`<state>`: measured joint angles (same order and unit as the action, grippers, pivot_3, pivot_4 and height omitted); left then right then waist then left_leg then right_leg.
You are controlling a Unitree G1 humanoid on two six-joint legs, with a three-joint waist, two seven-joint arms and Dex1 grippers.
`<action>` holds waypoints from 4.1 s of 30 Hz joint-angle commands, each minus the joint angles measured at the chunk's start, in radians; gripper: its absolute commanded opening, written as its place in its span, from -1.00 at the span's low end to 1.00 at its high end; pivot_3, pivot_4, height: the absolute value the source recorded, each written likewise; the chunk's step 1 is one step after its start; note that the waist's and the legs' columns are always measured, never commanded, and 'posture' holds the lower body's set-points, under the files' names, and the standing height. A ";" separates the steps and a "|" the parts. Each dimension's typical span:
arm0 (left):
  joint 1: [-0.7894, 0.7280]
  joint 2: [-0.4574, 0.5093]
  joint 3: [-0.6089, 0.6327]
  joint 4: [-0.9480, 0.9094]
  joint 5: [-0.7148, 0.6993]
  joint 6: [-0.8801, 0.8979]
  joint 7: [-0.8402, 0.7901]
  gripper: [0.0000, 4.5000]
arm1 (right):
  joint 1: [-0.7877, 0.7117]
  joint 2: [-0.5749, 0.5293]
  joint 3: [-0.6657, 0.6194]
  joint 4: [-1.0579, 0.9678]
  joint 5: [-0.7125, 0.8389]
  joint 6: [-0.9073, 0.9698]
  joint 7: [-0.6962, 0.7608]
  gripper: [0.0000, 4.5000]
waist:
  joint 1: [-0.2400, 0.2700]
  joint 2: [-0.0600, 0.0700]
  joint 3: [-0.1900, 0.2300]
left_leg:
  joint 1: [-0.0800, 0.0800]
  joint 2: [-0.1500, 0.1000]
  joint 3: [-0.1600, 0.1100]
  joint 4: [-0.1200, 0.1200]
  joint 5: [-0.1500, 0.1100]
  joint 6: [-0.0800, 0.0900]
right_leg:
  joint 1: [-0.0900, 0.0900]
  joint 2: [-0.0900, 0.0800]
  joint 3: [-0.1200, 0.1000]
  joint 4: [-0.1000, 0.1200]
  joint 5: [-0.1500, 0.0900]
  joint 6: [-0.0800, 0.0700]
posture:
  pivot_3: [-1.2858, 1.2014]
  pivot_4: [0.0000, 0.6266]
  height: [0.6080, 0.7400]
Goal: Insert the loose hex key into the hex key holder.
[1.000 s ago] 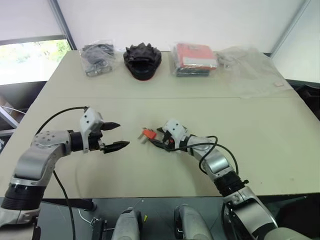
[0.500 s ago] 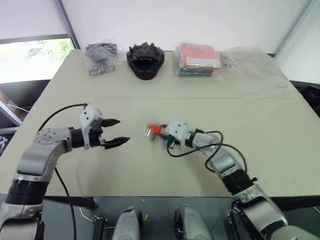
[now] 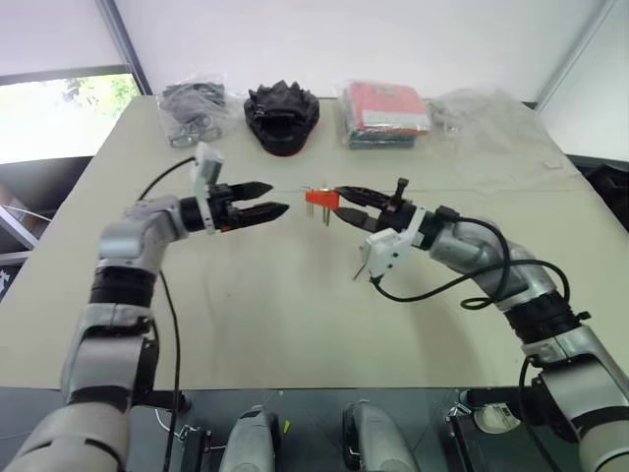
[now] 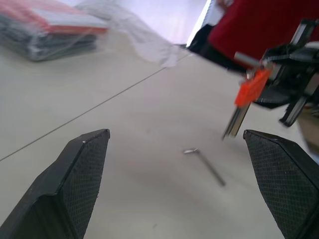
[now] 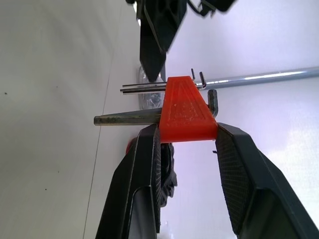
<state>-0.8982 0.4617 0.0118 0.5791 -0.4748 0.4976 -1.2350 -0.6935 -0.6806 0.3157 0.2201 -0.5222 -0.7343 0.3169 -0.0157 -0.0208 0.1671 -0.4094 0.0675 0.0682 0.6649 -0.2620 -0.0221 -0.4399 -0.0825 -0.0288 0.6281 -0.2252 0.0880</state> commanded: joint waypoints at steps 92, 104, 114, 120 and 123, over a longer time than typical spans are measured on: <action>-0.144 -0.184 -0.022 0.195 0.164 -0.243 -0.156 -1.00 | 0.081 0.030 -0.060 -0.136 0.035 0.087 0.048 0.52 | 0.002 -0.001 0.000 | 0.000 0.000 -0.001 0.001 0.000 0.000 | 0.000 0.000 0.000 0.001 0.000 0.000 | 0.03 -0.52 0.99; -0.093 -0.097 -0.034 0.137 0.211 -0.343 -0.157 -1.00 | 0.270 -0.027 -0.217 -0.320 0.251 0.443 0.208 0.99 | 0.003 -0.001 0.000 | 0.000 0.000 -0.001 0.001 0.000 0.000 | 0.000 0.000 0.000 0.001 0.000 0.000 | 0.03 -0.52 0.99; 0.158 -0.054 -0.021 -0.310 0.144 -0.224 -0.052 -1.00 | 0.003 0.331 -0.405 -0.704 0.634 2.215 0.180 0.99 | 0.006 0.001 0.000 | 0.001 0.001 -0.004 0.002 0.000 0.000 | 0.000 0.000 -0.001 0.006 0.001 -0.002 | 0.03 -0.52 0.99; 0.242 -0.099 -0.010 -0.431 0.105 -0.170 0.078 -1.00 | -0.042 0.471 -0.477 -0.583 0.671 2.349 0.045 0.99 | 0.025 0.001 0.000 | 0.000 0.000 -0.004 0.002 0.000 0.000 | 0.001 0.000 -0.001 0.003 0.001 -0.001 | 0.03 -0.52 0.99; 0.274 -0.117 -0.012 -0.457 0.092 -0.167 0.122 -1.00 | -0.037 0.518 -0.494 -0.528 0.691 2.349 -0.031 0.99 | 0.024 0.001 0.000 | 0.000 0.000 -0.004 0.002 0.000 0.000 | 0.001 0.000 -0.001 0.003 0.001 -0.001 | 0.03 -0.52 0.99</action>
<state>-0.6229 0.3484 -0.0156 0.1687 -0.3597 0.3282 -1.1359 -0.7212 -0.1713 -0.1563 -0.3090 0.1495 1.6075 0.3232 0.0083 -0.0197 0.1668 -0.4098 0.0673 0.0639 0.6667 -0.2617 -0.0221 -0.4391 -0.0824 -0.0302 0.6314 -0.2244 0.0868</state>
